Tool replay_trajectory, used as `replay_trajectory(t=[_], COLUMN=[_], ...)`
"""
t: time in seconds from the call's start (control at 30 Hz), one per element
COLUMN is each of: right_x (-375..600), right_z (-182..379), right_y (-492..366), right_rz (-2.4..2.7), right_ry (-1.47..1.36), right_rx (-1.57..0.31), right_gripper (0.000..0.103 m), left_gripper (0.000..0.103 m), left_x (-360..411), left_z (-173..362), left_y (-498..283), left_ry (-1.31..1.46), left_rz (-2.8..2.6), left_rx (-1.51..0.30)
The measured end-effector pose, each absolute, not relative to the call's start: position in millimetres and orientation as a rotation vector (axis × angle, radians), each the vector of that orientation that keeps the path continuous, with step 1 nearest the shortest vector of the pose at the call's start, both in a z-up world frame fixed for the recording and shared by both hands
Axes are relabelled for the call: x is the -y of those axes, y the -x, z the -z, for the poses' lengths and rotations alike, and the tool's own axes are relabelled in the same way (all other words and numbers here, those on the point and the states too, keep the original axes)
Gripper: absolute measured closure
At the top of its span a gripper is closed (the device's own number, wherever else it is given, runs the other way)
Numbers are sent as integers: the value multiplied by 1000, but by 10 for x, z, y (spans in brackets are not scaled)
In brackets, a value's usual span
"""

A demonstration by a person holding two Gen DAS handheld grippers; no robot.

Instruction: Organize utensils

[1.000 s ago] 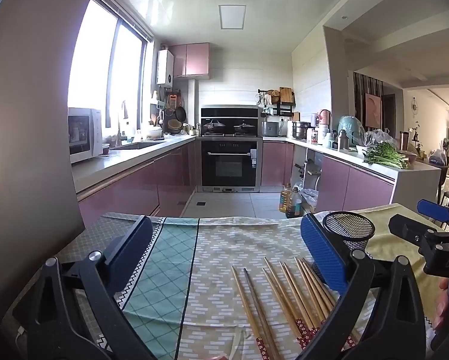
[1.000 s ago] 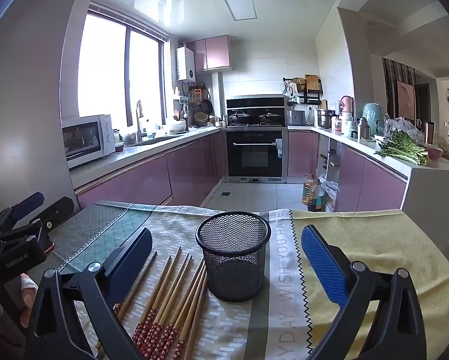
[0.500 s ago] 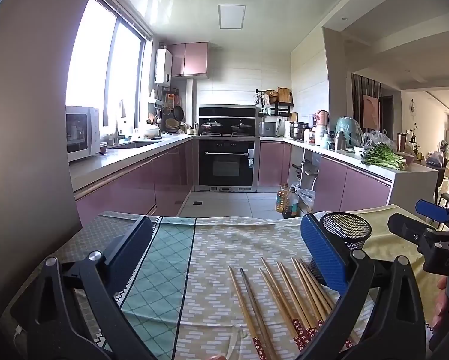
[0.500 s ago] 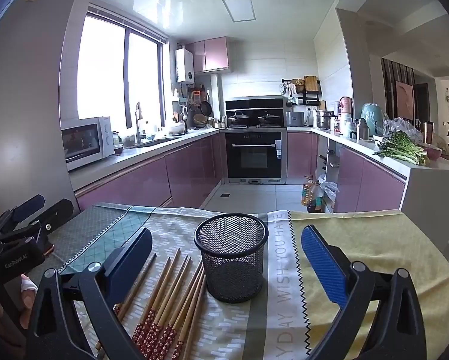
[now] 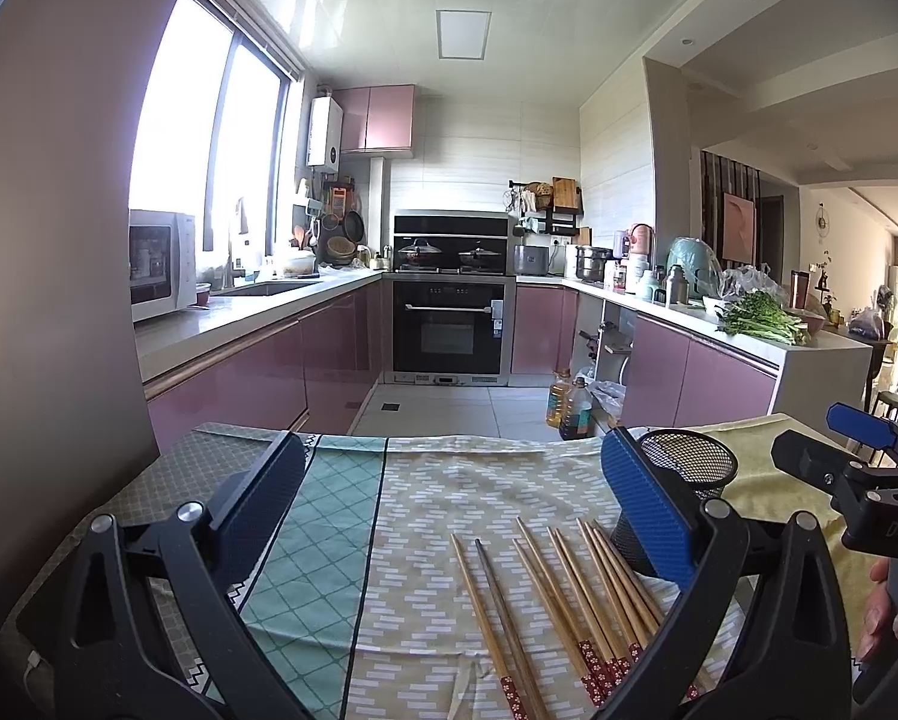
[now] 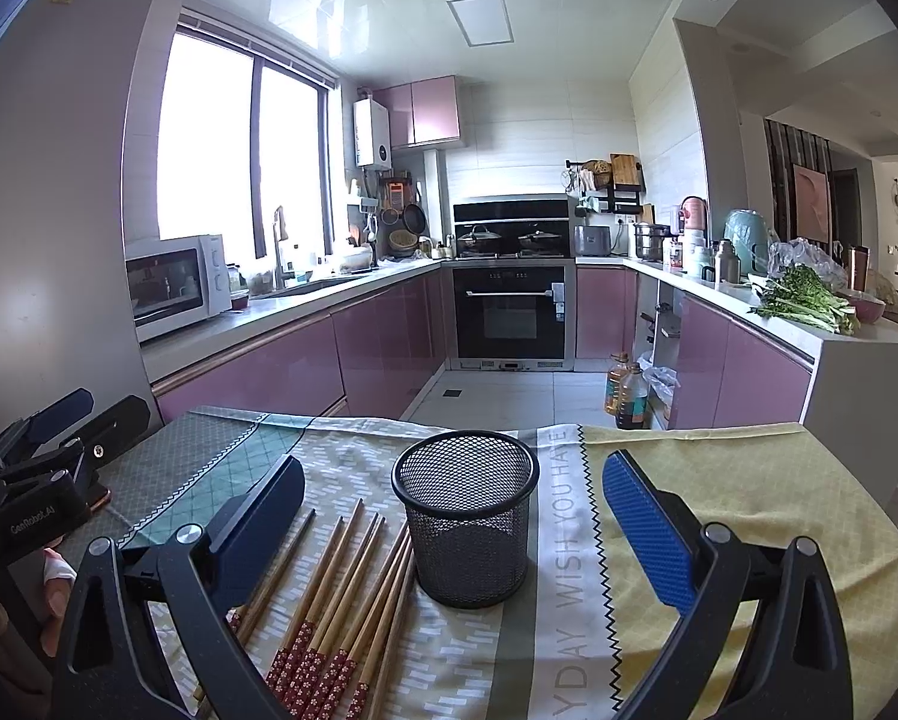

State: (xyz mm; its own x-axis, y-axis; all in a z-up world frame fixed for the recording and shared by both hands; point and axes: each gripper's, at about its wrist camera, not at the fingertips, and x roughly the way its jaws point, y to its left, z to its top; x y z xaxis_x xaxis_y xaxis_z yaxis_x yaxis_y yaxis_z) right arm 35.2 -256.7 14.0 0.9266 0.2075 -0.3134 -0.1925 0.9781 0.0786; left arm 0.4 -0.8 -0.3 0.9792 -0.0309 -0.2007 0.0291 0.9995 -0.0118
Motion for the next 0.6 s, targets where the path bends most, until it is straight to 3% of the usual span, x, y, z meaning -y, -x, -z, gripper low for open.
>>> replay_trajectory(t=[0.6], right_x=[2564], right_z=[-138], right_y=[-352], right_rz=[-206], right_ry=[-47], right_rx=[-327], right_gripper=[7], left_gripper=[6], left_x=[-11], left_z=[-17], left_y=[-18], left_ry=[16], left_rz=[37], left_rx=[-204])
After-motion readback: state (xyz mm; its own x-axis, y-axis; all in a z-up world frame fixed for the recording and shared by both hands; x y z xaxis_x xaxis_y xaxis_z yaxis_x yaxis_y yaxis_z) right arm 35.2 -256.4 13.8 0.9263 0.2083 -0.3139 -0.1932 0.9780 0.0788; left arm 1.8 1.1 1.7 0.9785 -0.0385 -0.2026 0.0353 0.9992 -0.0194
